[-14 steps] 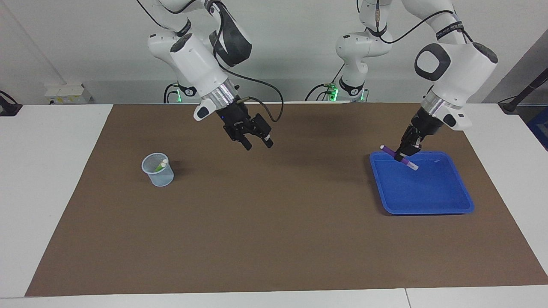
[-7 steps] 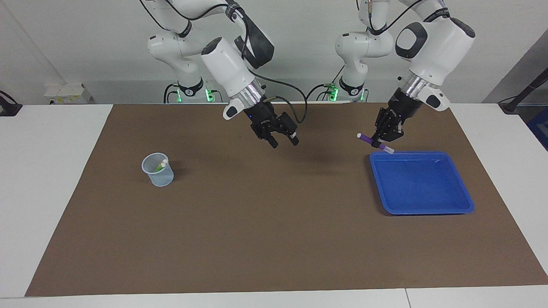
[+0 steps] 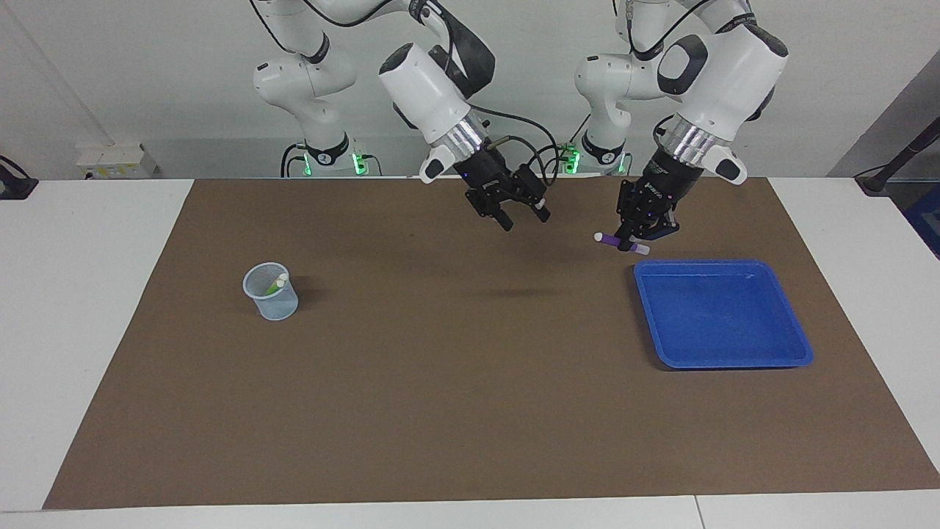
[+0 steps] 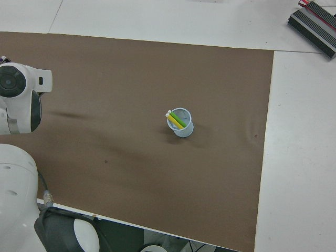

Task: Transfer and insert pens with both arms
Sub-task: 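Lift the purple pen inward with the left gripper while the right gripper approaches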

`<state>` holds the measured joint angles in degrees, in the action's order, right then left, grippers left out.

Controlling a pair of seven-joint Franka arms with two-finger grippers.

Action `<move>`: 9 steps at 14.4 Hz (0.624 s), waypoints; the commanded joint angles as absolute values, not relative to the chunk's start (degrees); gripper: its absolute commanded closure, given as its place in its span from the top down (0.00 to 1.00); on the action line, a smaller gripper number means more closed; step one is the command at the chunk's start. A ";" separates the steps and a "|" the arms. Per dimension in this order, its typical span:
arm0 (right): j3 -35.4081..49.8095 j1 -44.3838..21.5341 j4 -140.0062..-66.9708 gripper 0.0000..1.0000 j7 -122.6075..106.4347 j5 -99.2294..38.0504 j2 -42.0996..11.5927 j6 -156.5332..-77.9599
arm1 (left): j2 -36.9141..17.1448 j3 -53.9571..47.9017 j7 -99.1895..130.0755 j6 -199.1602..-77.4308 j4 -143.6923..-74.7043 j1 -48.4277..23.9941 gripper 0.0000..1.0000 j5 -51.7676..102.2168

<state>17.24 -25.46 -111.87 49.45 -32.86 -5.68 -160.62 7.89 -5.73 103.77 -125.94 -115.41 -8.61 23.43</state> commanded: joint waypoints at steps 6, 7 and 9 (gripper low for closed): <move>16.96 -28.04 -103.20 1.00 54.13 -33.40 -9.83 -161.19 | 11.34 -5.01 104.41 -126.12 -118.48 -12.04 0.00 24.17; 16.88 -28.12 -101.36 1.00 54.40 -33.22 -10.97 -161.28 | 11.42 -5.01 103.63 -125.86 -118.48 -12.13 0.00 24.17; 16.87 -27.95 -98.80 1.00 54.14 -32.78 -12.82 -161.37 | 11.86 -4.92 103.01 -125.42 -118.65 -13.18 0.00 24.17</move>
<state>16.93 -27.88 -103.70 53.58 -32.86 -8.88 -160.85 9.75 -5.77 104.26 -125.86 -116.81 -11.57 23.44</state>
